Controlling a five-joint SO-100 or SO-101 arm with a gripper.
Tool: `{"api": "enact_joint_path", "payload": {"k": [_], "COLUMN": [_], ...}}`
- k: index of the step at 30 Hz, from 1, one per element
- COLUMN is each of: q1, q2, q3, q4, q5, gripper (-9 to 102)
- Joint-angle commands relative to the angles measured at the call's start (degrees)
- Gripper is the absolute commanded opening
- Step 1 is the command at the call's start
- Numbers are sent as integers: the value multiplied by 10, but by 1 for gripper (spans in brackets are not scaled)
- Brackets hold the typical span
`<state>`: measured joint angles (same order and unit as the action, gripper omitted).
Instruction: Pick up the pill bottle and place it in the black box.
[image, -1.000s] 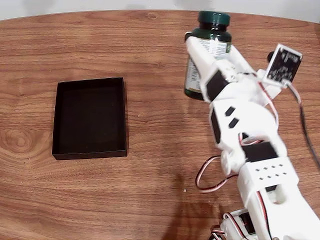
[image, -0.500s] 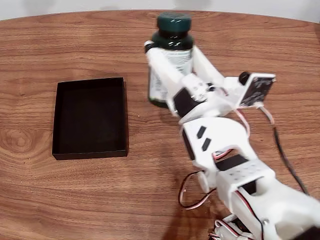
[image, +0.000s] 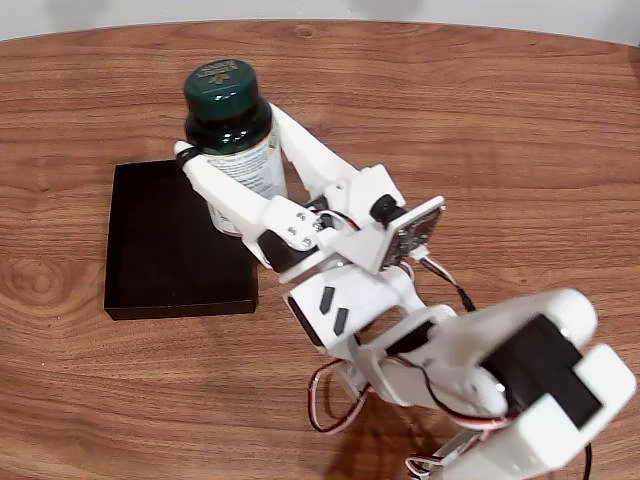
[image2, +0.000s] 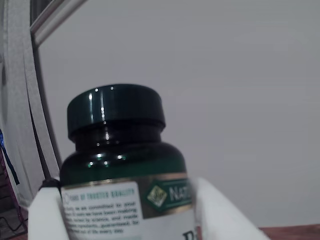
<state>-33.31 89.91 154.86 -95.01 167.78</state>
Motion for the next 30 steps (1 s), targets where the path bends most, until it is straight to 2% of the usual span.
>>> {"api": "enact_joint_path", "payload": {"k": [1,19,30], "q1": [-8,-87,-95], "q2": [-13,-163,-264], "q3": [-83,-243,-324], "q4": [-32,-33,-33], "q5": [18,88,113], "gripper": [1,1,1]}}
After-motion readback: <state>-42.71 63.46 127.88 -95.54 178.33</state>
